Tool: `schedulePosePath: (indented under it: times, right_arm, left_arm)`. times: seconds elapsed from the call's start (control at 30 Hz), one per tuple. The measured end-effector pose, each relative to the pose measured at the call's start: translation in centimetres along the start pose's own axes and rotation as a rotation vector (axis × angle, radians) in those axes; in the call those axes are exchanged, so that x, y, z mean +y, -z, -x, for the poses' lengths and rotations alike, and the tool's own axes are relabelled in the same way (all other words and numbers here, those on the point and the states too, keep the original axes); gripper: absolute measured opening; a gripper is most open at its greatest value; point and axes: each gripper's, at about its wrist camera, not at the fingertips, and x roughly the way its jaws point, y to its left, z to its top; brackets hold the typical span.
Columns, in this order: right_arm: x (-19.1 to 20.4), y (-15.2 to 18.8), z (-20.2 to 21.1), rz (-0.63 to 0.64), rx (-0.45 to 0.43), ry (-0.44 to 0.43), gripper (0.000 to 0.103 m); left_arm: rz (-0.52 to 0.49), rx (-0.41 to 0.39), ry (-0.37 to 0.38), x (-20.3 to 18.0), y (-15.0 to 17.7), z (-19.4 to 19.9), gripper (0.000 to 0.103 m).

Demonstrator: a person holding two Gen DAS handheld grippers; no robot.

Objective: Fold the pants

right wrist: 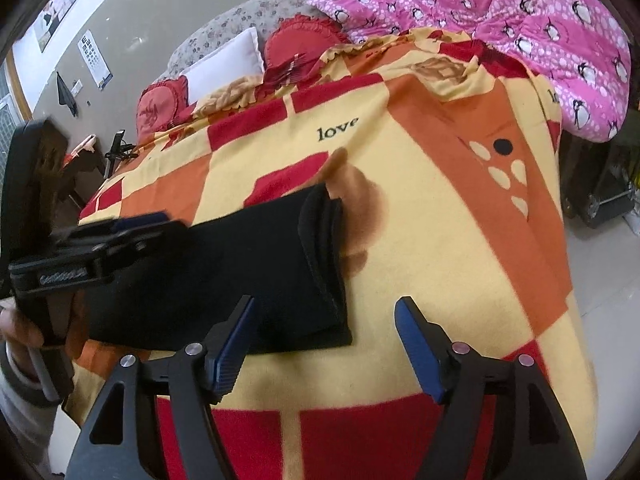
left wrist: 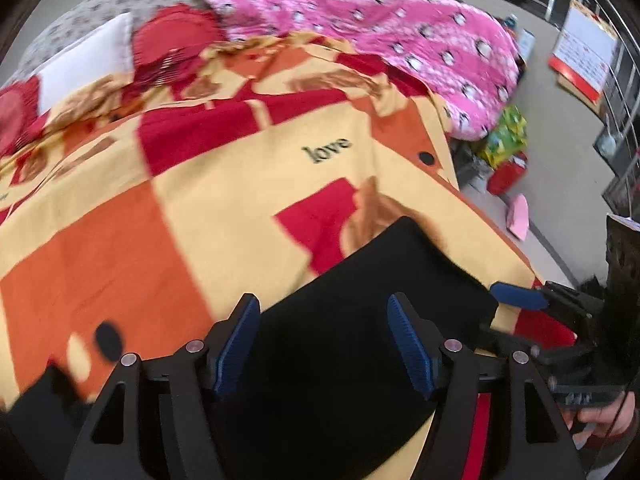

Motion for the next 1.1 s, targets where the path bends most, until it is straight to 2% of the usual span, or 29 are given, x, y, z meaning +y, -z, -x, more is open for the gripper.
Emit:
schedulePosePath:
  times: [0.17, 0.67, 0.83, 0.97, 1.0, 1.07, 1.1]
  right_arm:
    - [0.3, -0.1, -0.4, 0.007, 0.000, -0.021, 0.072]
    - [0.6, 0.3, -0.4, 0.026, 0.012, -0.050, 0.075]
    - [0.4, 0.6, -0.2, 0.005, 0.004, -0.088, 0.075]
    - [0.2, 0.8, -0.1, -0.014, -0.017, -0.109, 0.076]
    - [0.2, 0.8, -0.1, -0.017, -0.024, -0.115, 0.072]
    - [0.1, 0.9, -0.3, -0.031, -0.037, -0.122, 0.050]
    - [0.2, 1.0, -0.6, -0.035, -0.038, -0.113, 0.041]
  left_arm:
    - [-0.040, 0.039, 0.076, -1.0, -2.4, -2.6, 0.066]
    - [-0.102, 0.100, 0.104, -3.7, -5.1, -7.1, 0.068]
    - [-0.115, 0.117, 0.127, -4.5, -5.7, -8.1, 0.069]
    - [-0.106, 0.138, 0.150, -4.4, -6.0, -9.3, 0.064]
    - [-0.108, 0.134, 0.151, -4.5, -6.0, -9.5, 0.062]
    - [-0.126, 0.119, 0.145, -4.8, -6.0, -9.8, 0.052]
    - [-0.135, 0.113, 0.144, -4.9, -5.9, -9.9, 0.049]
